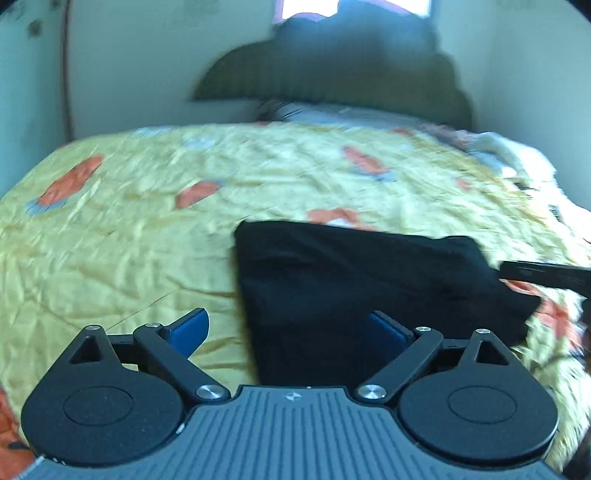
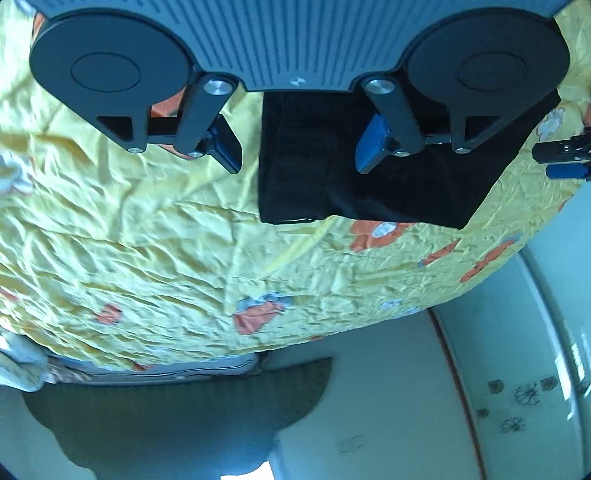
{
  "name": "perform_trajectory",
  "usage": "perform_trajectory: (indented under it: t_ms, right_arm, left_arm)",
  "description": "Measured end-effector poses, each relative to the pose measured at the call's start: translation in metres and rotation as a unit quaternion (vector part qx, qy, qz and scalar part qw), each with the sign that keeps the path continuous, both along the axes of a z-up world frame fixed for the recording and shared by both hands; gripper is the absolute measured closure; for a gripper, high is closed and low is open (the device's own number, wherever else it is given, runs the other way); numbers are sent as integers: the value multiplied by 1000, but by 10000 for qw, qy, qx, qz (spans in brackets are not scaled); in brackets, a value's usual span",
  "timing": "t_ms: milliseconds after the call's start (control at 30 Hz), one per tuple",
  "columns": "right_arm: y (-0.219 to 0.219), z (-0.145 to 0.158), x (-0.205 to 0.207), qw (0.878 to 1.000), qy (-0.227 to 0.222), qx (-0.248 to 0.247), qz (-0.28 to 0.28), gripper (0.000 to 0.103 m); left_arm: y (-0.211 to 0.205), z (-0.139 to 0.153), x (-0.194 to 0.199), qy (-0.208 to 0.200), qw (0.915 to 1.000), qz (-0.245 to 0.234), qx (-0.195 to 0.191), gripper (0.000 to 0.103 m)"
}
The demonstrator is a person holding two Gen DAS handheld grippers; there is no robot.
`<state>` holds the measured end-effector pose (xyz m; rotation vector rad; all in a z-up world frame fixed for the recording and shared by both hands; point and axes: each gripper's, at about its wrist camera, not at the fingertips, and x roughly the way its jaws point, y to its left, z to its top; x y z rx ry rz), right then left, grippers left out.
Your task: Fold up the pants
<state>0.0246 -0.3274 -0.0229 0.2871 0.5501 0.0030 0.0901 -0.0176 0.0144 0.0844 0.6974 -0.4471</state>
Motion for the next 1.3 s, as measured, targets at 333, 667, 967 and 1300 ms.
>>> perform_trajectory:
  t_ms: [333, 667, 967, 1300]
  right_arm:
    - [104, 15, -16, 9953, -311, -654, 637, 16]
    - [102, -7, -25, 9929, 130, -1050, 550, 16]
    - [102, -5, -27, 9936, 84, -1015, 481, 16]
    - [102, -7, -27, 9930, 112, -1065, 496, 15]
  left_arm:
    - [-34, -11, -6, 376, 9950, 882, 269, 9]
    - [-52, -23, -18, 253, 9934, 820, 756, 8]
    - [-52, -25, -14, 313, 9925, 883, 789, 7]
    - [-52, -26, -13, 345, 9923, 908, 773, 7]
